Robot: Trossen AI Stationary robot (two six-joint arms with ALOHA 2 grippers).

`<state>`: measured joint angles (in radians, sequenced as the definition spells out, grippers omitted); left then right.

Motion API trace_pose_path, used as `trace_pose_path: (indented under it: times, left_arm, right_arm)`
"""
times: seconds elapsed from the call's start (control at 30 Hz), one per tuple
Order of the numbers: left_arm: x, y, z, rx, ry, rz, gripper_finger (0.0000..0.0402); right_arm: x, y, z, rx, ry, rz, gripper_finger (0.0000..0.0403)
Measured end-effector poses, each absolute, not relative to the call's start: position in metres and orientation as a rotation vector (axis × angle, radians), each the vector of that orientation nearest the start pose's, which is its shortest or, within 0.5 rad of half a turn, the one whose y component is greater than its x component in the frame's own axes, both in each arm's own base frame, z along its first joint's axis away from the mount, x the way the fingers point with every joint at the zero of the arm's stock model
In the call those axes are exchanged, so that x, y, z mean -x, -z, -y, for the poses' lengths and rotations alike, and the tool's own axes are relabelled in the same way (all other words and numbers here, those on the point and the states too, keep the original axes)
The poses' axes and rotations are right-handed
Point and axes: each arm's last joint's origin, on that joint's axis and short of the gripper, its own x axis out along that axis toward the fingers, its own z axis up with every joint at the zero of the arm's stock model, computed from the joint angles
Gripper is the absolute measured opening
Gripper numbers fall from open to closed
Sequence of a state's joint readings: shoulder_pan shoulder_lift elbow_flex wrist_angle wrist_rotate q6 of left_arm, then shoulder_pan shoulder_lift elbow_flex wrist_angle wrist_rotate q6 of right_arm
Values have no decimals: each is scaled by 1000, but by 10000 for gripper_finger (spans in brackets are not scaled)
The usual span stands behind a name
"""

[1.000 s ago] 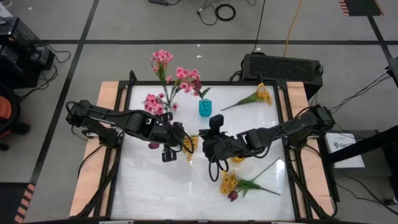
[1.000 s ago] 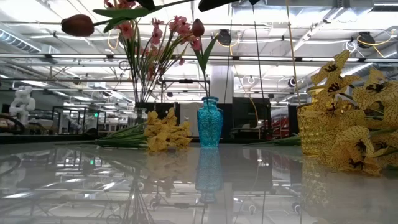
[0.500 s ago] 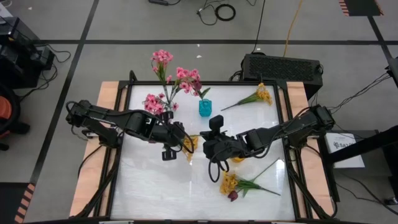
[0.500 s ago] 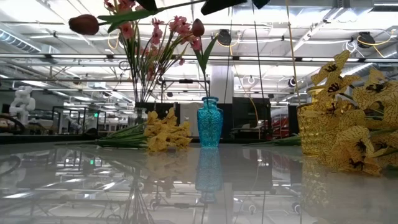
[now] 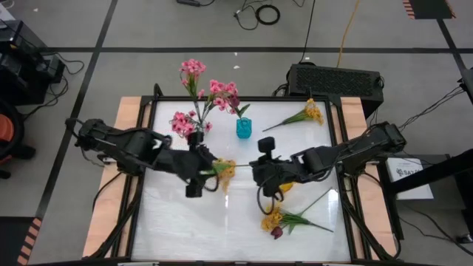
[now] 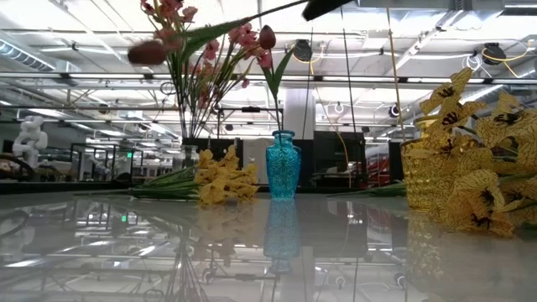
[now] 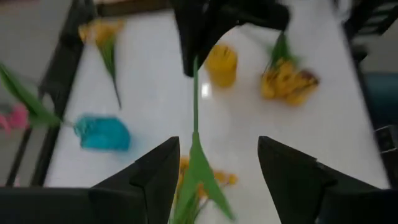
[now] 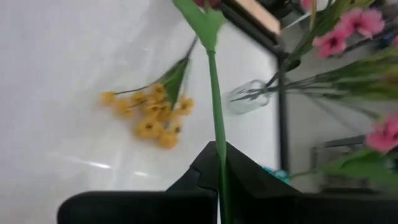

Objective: Sort flowers into vase by color
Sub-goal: Put the left red flower into the blue vase

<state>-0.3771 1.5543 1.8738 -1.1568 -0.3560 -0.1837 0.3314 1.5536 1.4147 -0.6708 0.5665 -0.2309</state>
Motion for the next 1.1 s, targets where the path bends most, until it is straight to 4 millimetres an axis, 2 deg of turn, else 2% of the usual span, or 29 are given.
trace_pose_path:
  times: [0.17,0.3,0.47,0.67,0.77,0.9,1.1]
  left_arm:
    - [-253,-456,121,-228,-53,-619,223]
    - [-237,-462,132,-277,-103,-563,223]
    - [-230,-453,149,-345,-127,-549,223]
    - [-235,-431,162,-383,-299,-483,223]
    - [-244,-415,169,-388,-346,-431,223]
    - [-265,-395,173,-389,-358,-347,223]
    - [-302,-386,160,-304,-222,-79,223]
  right_arm:
    - [-285,-344,-88,429,87,-725,0]
    - [-255,-347,-81,367,73,-630,0]
    - [-219,-347,-65,301,90,-401,0]
    - [-187,-348,-43,198,161,-110,0]
    - [-183,-344,-38,152,147,58,0]
    - [-188,-336,-35,126,72,261,0]
    - [-208,-324,-37,107,12,440,0]
